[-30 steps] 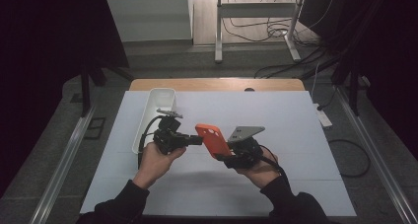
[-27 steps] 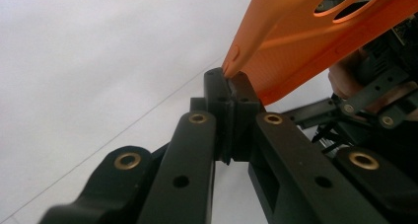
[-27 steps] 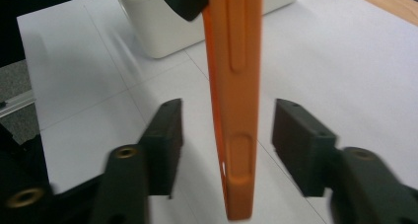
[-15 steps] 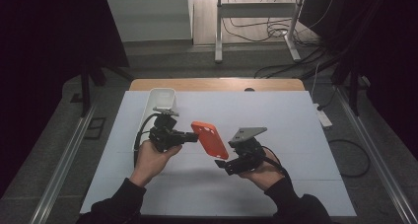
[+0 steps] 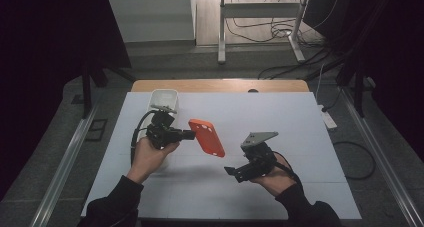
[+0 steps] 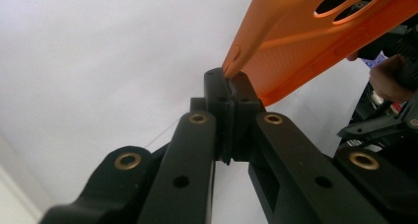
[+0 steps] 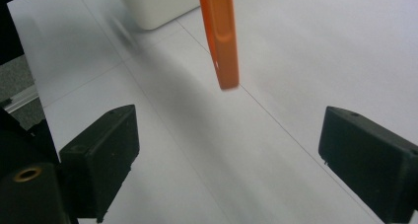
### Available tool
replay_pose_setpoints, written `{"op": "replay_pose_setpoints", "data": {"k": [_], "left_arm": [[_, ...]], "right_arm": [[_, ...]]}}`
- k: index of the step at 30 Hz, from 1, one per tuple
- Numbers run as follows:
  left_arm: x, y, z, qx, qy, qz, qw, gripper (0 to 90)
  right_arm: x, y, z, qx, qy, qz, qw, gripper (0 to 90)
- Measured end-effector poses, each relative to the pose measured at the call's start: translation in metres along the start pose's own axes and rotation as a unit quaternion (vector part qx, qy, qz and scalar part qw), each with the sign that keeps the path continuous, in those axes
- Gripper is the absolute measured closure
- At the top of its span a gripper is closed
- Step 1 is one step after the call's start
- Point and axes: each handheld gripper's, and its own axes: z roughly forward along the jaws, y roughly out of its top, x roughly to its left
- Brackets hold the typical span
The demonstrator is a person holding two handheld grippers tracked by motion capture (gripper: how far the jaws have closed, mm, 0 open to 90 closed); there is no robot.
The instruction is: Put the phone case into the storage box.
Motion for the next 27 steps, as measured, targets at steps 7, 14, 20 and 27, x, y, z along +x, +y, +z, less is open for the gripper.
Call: {"op": "replay_pose_setpoints", "data": {"k": [7,14,20,27], "left_arm": [[0.004,0.004,-0.006,-0.004,0.003,-0.002,1.0,89.4],[0.008,0.009,-0.011,-0.004,0.01,0.0,0.9999,89.4],[0.015,0.011,-0.016,-0.007,0.011,-0.008,0.9999,89.4],[0.022,0.015,-0.021,-0.001,0.018,-0.011,0.9998,89.4]], "right_arm": [[-0.002,-0.008,-0.008,0.0,-0.008,0.01,0.9999,3.2],[-0.005,-0.018,-0.019,-0.005,-0.019,0.015,0.9997,0.0],[-0.008,-0.026,-0.028,-0.005,-0.027,0.022,0.9994,0.0],[-0.013,-0.04,-0.042,-0.016,-0.043,0.039,0.9982,0.0]]}}
